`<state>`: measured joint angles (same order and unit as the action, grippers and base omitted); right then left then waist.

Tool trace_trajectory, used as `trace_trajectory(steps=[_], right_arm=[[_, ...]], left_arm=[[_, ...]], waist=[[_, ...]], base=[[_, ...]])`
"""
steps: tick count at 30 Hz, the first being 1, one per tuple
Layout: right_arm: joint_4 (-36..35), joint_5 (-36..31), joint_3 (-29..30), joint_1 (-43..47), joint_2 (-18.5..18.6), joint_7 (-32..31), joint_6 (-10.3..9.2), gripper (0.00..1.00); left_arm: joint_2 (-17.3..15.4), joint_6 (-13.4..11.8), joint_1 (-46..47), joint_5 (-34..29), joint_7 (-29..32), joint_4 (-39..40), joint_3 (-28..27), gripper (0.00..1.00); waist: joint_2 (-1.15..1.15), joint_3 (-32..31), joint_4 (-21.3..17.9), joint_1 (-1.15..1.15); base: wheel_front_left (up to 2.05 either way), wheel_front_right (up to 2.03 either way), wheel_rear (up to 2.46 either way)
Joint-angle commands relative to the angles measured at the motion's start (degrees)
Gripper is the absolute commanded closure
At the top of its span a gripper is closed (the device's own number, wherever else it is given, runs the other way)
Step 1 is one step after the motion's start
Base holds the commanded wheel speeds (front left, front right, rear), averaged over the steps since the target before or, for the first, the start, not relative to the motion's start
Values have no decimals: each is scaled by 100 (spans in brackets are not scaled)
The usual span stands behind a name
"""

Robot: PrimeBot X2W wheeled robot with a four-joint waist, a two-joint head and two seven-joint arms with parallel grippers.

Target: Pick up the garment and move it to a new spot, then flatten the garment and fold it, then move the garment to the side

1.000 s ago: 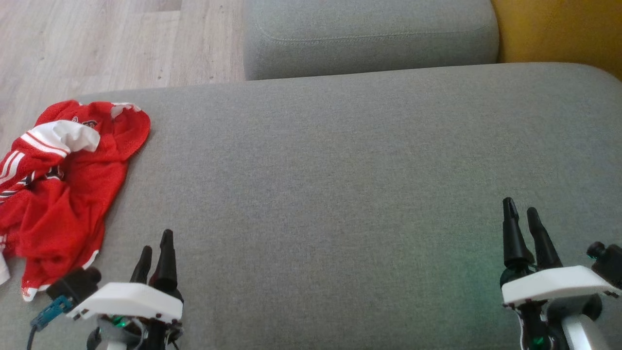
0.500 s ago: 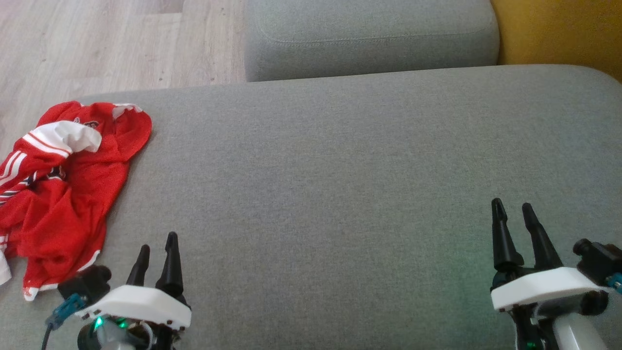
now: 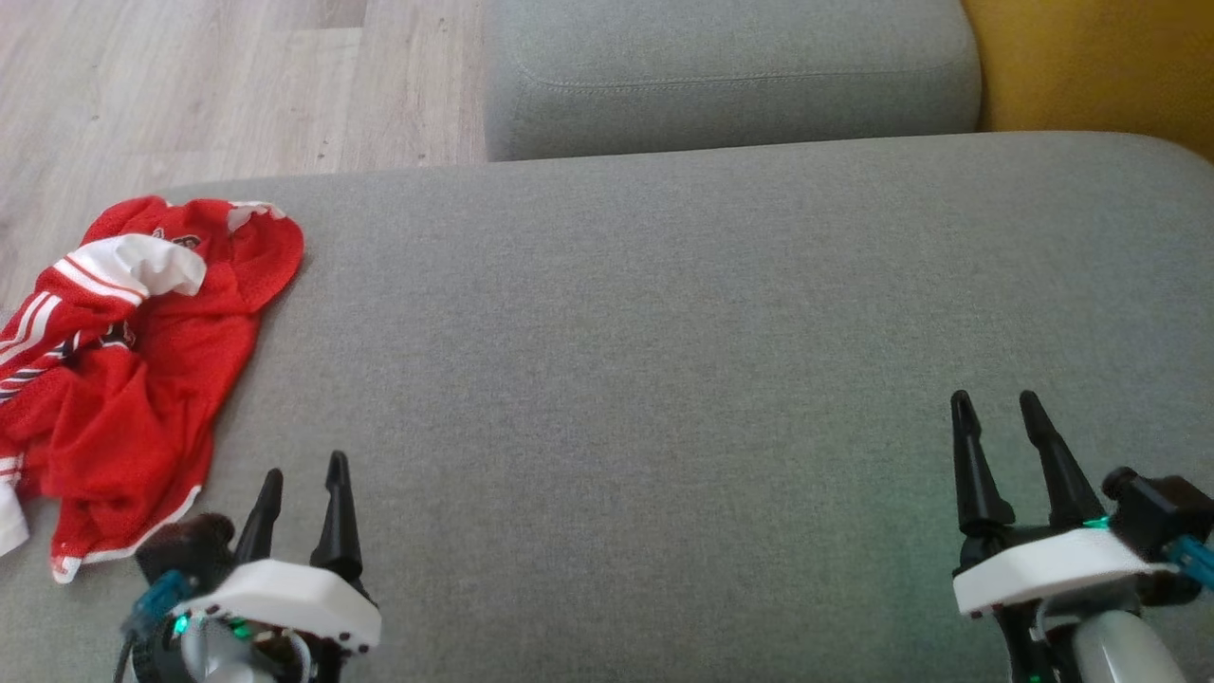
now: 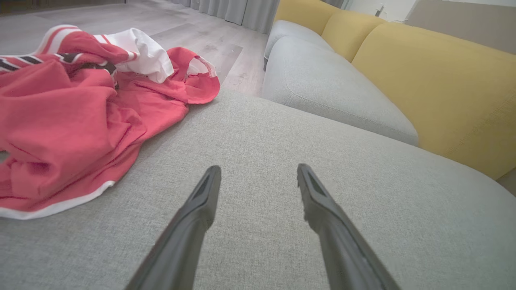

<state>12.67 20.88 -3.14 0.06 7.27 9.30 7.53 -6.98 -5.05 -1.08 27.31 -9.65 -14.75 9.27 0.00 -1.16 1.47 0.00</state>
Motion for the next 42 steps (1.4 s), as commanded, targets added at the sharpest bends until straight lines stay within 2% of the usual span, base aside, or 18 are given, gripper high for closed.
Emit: trace_trajectory(steps=[1,27,42], right_arm=[[-194,-212,-98,-115,98,121,-3,0],[266,-1540,8,-62,14,560,-4,0],[433,-1339,-31,-87,-20,570,-4,0]], left_arm=[[-127,-32,150,-228,-89,237,-86,0],[-201,-202,74,-1885,-525,-22,51,0],[-181,-119,103,-1799,-535,-162,-60,0]], waist=[[0,-2,2,0],[0,-53,87,0],[0,-54,54,0]], base=[[0,0,0],[0,0,0],[0,0,0]])
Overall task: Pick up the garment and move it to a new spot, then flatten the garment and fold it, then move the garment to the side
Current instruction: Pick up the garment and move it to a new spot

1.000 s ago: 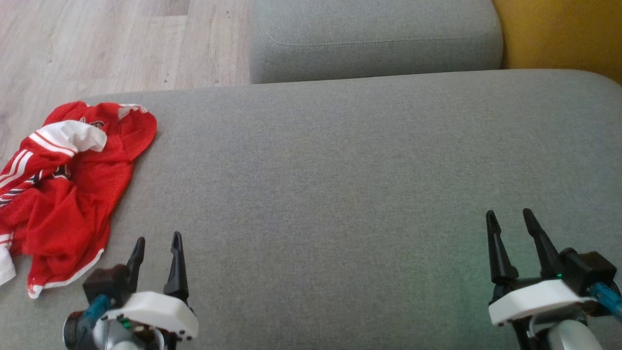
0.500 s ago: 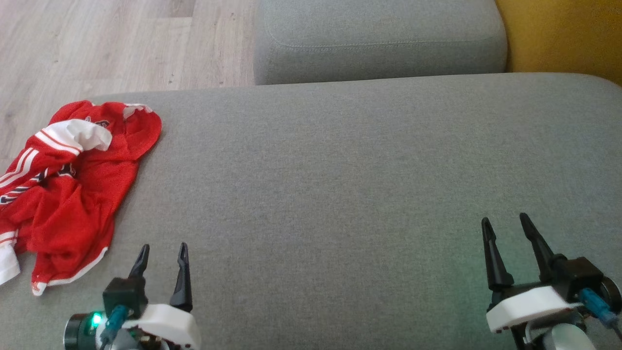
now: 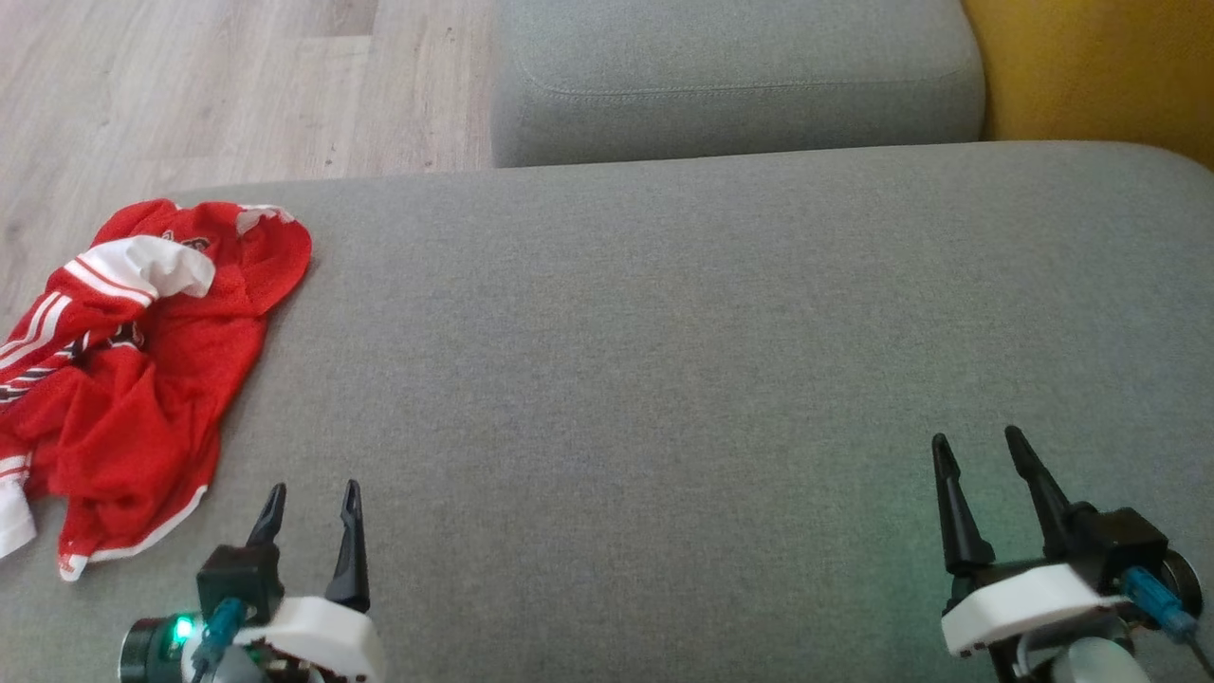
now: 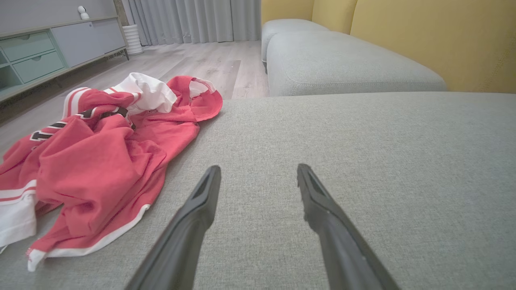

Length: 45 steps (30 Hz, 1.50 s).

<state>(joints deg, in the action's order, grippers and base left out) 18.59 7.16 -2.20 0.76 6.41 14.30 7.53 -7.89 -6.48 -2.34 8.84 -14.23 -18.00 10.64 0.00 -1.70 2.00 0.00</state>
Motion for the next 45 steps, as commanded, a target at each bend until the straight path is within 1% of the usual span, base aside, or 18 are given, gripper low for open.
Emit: trace_trajectory(steps=[1,10,13,16,17,18,20,21,26,29,31,35,39,42,45], right_arm=[[-154,41,-123,-158,67,70,-4,0],[-158,71,-109,-148,77,70,-4,0],[-182,84,-117,-122,88,70,-4,0],[-208,91,-118,-90,100,70,-4,0],[-208,91,-118,-90,100,70,-4,0],[-225,92,-134,-82,101,70,-4,0],[-238,98,-138,-75,105,70,-4,0],[-238,98,-138,-75,105,70,-4,0],[-228,82,-269,-150,101,70,-4,0],[-216,82,-413,-252,86,70,-4,0],[-223,91,-474,-310,64,70,-4,0],[-226,88,-567,-390,46,70,-4,0],[-266,96,-654,-441,104,70,-4,0],[-358,83,-658,-542,233,70,-4,0],[-486,74,-648,-678,431,70,-4,0]], left_arm=[[-89,27,229,48,-77,154,-198,0],[-67,45,248,30,-77,105,-173,0],[-52,53,277,23,-77,88,-156,0],[-39,66,312,19,-77,59,-139,0],[-39,66,312,19,-77,59,-139,0],[-34,70,330,17,-77,43,-135,0],[-24,74,348,12,-77,43,-123,0],[-24,74,348,12,-77,43,-123,0],[-50,43,275,41,-77,50,-190,0],[-89,19,189,81,-77,75,-275,0],[-105,3,140,102,-77,112,-322,0],[-111,2,121,164,-77,179,-385,0],[-165,54,374,287,-58,267,-479,0],[-304,92,879,406,58,334,-643,0],[-490,118,1605,527,314,260,-824,0]], waist=[[0,2,-1,0],[0,6,49,0],[0,13,191,0],[0,11,476,0],[0,11,476,0],[0,7,734,0],[0,2,1070,0],[0,2,1070,0],[0,-6,1874,0],[0,4,2195,0],[0,14,2321,0],[0,87,2374,0],[0,301,2247,0],[0,650,2104,0],[0,1109,1979,0]], base=[[0,0,0],[0,0,0],[0,0,0],[0,0,0],[0,0,0],[0,0,0],[0,0,0],[0,0,0],[0,0,0],[0,0,0],[0,0,0],[0,0,0],[0,0,0],[0,0,0],[0,0,0]])
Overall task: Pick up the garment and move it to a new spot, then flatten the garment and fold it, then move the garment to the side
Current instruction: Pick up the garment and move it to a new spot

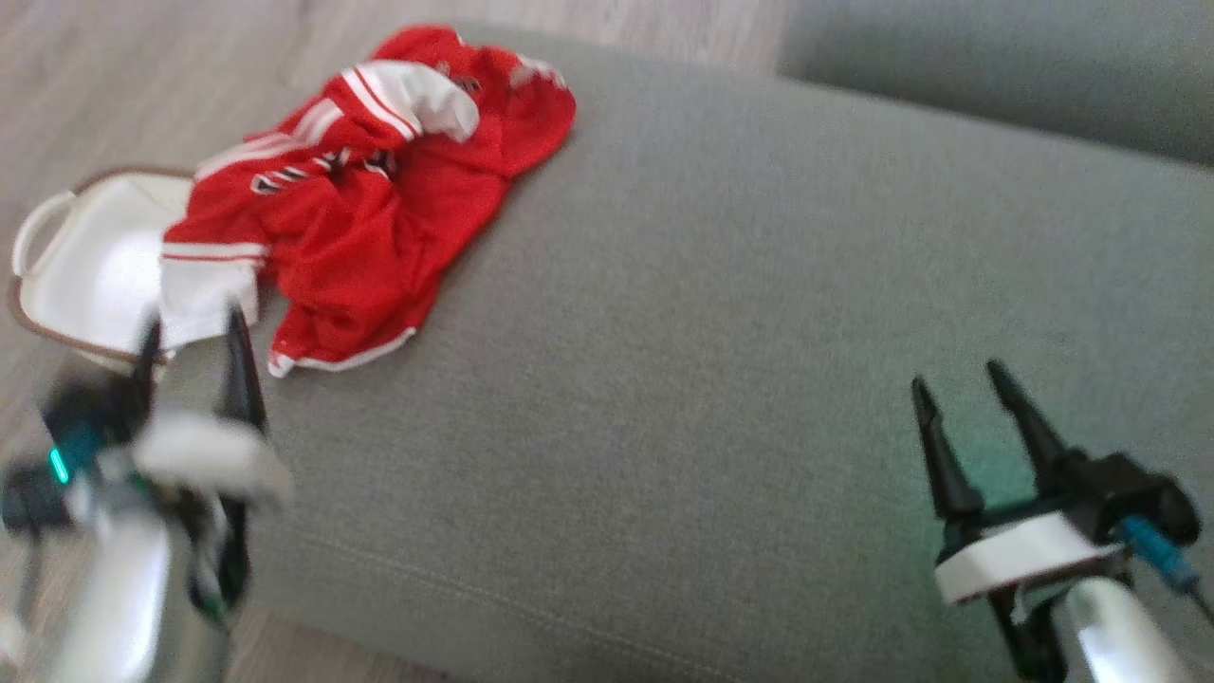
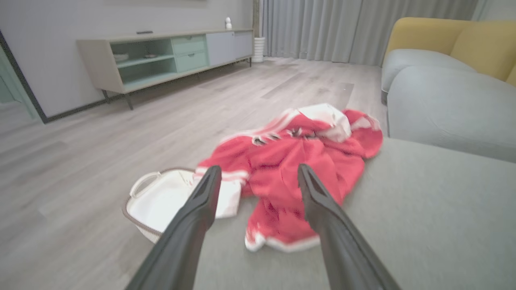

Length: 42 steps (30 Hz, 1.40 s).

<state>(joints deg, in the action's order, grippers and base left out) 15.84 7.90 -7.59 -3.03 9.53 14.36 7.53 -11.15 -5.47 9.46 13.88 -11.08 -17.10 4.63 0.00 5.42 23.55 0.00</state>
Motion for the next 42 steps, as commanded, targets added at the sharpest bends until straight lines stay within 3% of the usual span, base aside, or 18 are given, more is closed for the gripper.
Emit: trace_trajectory(steps=[1,7,15,24,26,27,36,42], right_arm=[[-260,-4,-124,-349,198,63,-4,0],[-706,7,-176,-621,773,-102,-4,0],[-1647,77,-124,-585,1344,-520,-4,0],[-2348,114,-42,-348,1435,-781,-4,0],[-2395,116,-11,-299,1391,-793,-4,0],[-2394,117,-2,-272,1368,-794,-4,0],[-2074,143,-16,-174,1042,-610,-4,0],[-1752,172,-13,-42,782,-415,-4,0]], left_arm=[[-261,48,700,34,122,102,-251,0],[-547,170,2432,136,826,-605,-291,0],[-650,210,4151,174,1511,-2145,-186,0],[-923,-114,4919,65,2185,-3530,-151,0],[-990,-119,5018,7,2217,-3710,-89,74],[-996,-96,5056,25,2194,-3777,-92,100],[-1269,212,5434,279,1555,-3708,-267,100],[-1340,636,5653,348,1432,-3122,-154,100]], waist=[[0,589,-224,0],[0,1548,-426,0],[0,2371,-658,0],[0,2616,-909,0],[0,2571,-944,0],[0,2526,-954,0],[0,1757,-1022,0],[0,1157,-1071,0]], base=[[0,0,0],[0,0,0],[0,0,0],[0,0,0],[0,0,0],[0,0,0],[0,0,0],[0,0,0]])
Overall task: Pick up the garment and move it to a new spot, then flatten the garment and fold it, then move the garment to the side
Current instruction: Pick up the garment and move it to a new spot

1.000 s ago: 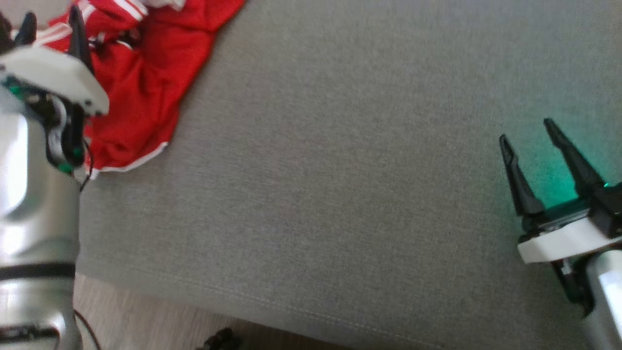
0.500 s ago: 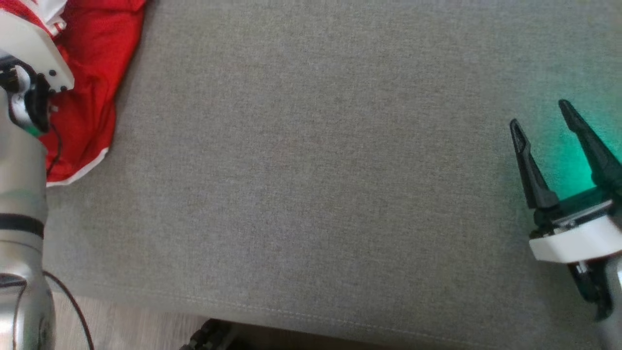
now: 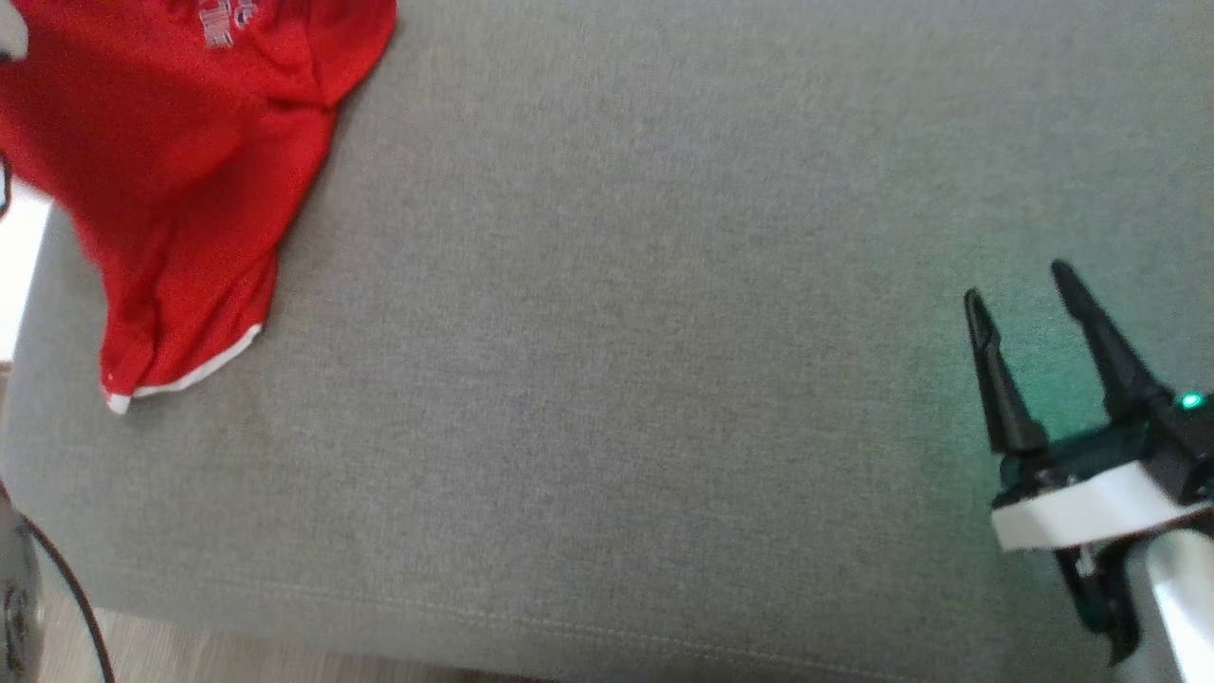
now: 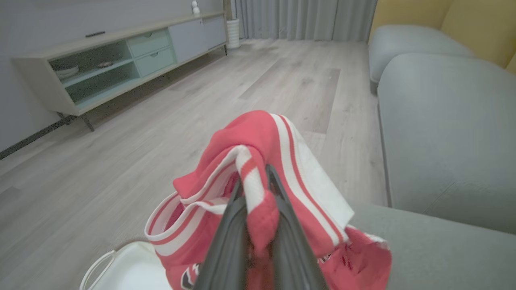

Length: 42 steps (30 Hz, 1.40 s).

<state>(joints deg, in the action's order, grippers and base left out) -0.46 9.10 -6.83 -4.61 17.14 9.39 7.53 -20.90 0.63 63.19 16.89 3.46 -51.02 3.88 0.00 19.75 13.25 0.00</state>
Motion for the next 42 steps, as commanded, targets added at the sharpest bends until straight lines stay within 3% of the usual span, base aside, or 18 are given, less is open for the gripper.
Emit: trace_trajectory(steps=[1,10,17,22,26,29,34,39,42], right_arm=[[-73,54,-92,132,-32,115,-4,0],[259,48,-149,129,-409,349,-4,0],[336,47,-317,12,-630,453,-4,0],[380,79,-460,-81,-747,504,-4,0],[410,106,-532,-145,-816,527,-4,0],[446,130,-570,-203,-885,543,-4,0],[523,174,-536,-220,-997,556,-4,0],[543,206,-627,-243,-1104,559,-4,0],[527,220,-607,-240,-1143,560,-4,0]], left_arm=[[-342,81,300,75,3,416,-63,100],[-51,567,65,555,1007,2558,383,100],[342,654,-830,1513,2323,4746,981,100],[645,649,-1499,1912,2784,5515,1453,100],[917,642,-1840,1973,2765,5469,1802,100],[1264,622,-2078,1951,2418,5033,2053,100],[1615,656,-2263,1689,1557,3609,2718,100],[1741,674,-2146,1259,330,1870,3348,100],[1785,536,-1984,1147,-425,1112,3462,55]], waist=[[0,-370,-61,0],[0,-959,-443,0],[0,-1064,-1055,0],[0,-1027,-1604,0],[0,-981,-1952,0],[0,-927,-2280,0],[0,-853,-2704,0],[0,-796,-3002,0],[0,-757,-3043,0]], base=[[0,0,0],[0,0,0],[0,0,0],[0,0,0],[0,0,0],[0,0,0],[0,0,0],[0,0,0],[0,0,0]])
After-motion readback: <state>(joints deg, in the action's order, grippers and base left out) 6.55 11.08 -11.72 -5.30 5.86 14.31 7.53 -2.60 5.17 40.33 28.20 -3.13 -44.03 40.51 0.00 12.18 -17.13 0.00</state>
